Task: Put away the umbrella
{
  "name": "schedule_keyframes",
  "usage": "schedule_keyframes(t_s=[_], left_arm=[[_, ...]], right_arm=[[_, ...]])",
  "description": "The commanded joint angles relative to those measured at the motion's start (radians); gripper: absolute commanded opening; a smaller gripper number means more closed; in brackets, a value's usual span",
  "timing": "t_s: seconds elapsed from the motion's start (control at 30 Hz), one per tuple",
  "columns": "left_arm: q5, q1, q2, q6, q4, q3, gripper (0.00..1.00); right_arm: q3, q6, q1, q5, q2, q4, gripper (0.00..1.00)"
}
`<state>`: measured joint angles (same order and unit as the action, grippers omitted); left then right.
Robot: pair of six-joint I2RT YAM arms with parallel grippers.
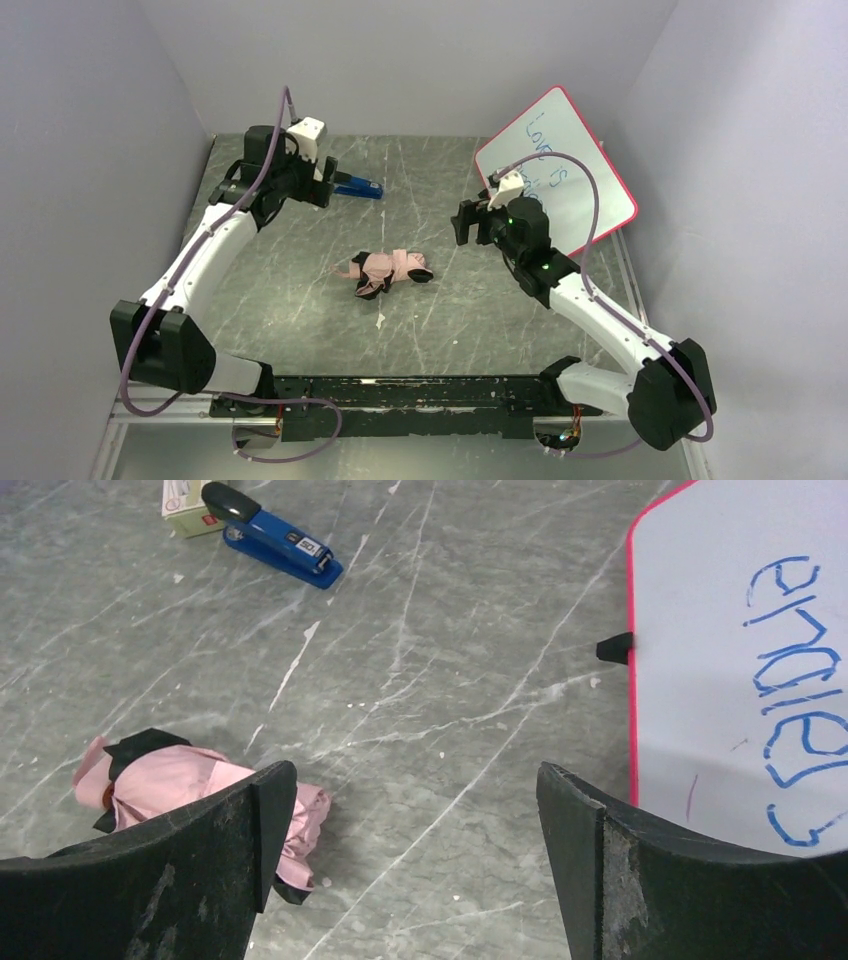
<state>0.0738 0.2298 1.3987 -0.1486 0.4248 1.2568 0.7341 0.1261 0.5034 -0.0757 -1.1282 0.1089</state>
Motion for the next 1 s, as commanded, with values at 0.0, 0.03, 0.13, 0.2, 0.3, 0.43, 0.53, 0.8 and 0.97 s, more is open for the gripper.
schedule_keyframes(t_s=[0.0,0.03,0.13,0.2,0.3,0.43,0.53,0.8,0.97], left_arm=[[0.026,-0.007,-0.042,0.024,0.05,0.01,0.97],[0.031,-0.009,-0.064,0.027,0.041,0.005,0.97],[0.01,-0.009,-0.095,0.066,0.03,-0.004,0.97],[-0.034,-0.013,-0.094,0.096,0.017,-0.02,0.97],[-0.072,-0.019,-0.097,0.115,-0.01,-0.043,0.97],[-0.136,-0.027,-0.104,0.122,-0.023,-0.058,0.97],[-0.137,-0.037,-0.119,0.124,-0.037,-0.088,0.97],[-0.15,-0.061,-0.163,0.114,-0.05,-0.125,0.97],[-0.14,-0.069,-0.173,0.115,-0.049,-0.132,0.97]], right_arm=[[0.028,0.018,-0.003,-0.052,0.043,-0.021,0.94],[0.033,0.032,-0.003,-0.085,0.048,-0.029,0.94],[0.031,0.058,-0.003,-0.154,0.068,-0.037,1.0],[0.024,0.082,-0.002,-0.204,0.086,-0.04,1.0],[0.001,0.074,0.0,-0.242,0.127,-0.028,1.0],[-0.001,0.065,0.0,-0.275,0.167,-0.059,1.0],[0.003,0.066,-0.001,-0.313,0.192,-0.1,1.0],[-0.042,0.07,-0.001,-0.358,0.289,-0.148,1.0],[-0.051,0.064,0.0,-0.389,0.298,-0.157,1.0]])
